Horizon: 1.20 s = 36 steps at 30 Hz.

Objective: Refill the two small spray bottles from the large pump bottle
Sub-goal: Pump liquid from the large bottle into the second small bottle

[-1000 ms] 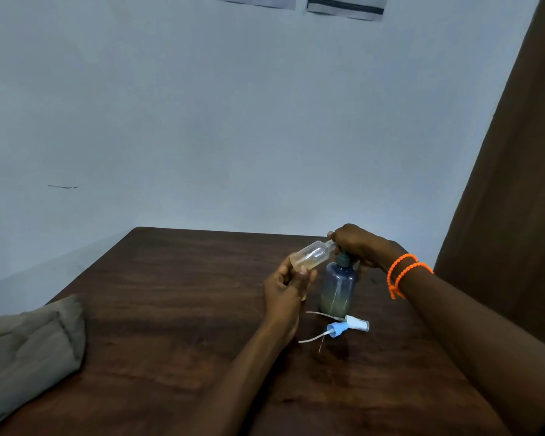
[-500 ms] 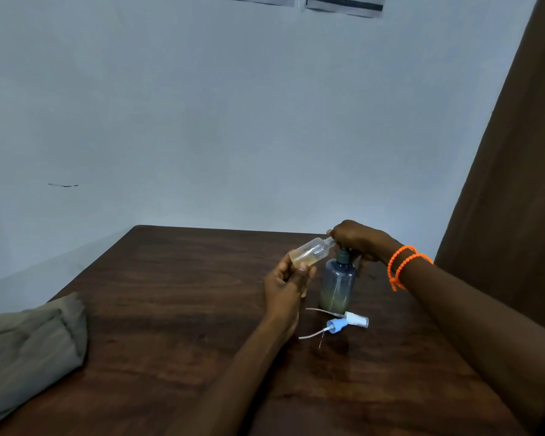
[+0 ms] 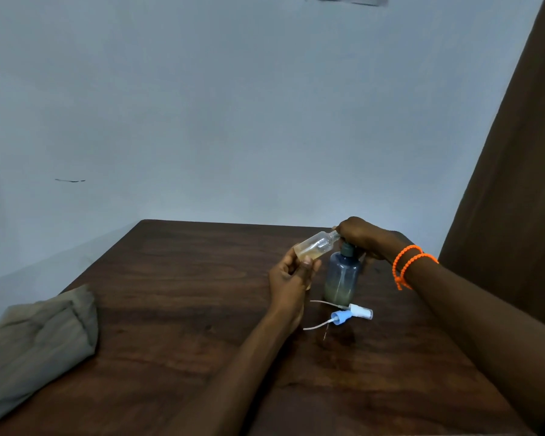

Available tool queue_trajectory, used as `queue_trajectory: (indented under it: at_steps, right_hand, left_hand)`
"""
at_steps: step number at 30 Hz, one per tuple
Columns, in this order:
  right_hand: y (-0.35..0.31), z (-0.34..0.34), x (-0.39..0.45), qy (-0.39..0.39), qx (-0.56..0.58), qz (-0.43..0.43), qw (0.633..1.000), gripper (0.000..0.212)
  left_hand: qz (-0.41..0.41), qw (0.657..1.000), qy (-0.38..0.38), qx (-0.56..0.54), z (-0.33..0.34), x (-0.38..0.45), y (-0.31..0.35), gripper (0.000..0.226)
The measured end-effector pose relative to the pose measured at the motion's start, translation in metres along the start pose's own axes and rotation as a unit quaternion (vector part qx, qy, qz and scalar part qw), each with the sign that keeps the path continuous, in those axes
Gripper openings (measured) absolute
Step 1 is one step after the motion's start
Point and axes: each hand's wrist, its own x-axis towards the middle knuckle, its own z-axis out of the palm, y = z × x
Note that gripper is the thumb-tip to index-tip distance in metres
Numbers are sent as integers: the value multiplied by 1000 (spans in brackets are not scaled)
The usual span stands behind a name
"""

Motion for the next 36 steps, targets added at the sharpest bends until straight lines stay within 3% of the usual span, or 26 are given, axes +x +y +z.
queue_trajectory:
  at_steps: [8, 13, 17, 25, 28, 36]
  right_hand:
    - [-4, -1, 0, -9, 9, 8, 1000, 18]
    - [-1, 0, -3, -26, -1, 8, 1000, 34]
    - [-11, -8, -7, -41, -24, 27, 999, 21]
    - [-2, 1, -3, -27, 2, 27, 999, 29]
    - [-12, -7, -14, -21, -24, 28, 999, 19]
    - [-4, 1, -1, -27, -16, 16, 999, 30]
  left_hand:
    - [-6, 1000, -3, -1, 1, -1, 4, 28]
    - [-8, 1000, -9, -1, 0, -1, 3, 31]
    - [-11, 1000, -2, -1, 2, -2, 3, 30]
    - [-11, 1000, -3, 9, 2, -3, 4, 31]
    - [-15, 1000, 0, 16, 3, -5, 5, 27]
    - [-7, 1000, 1, 14, 1, -2, 3, 28]
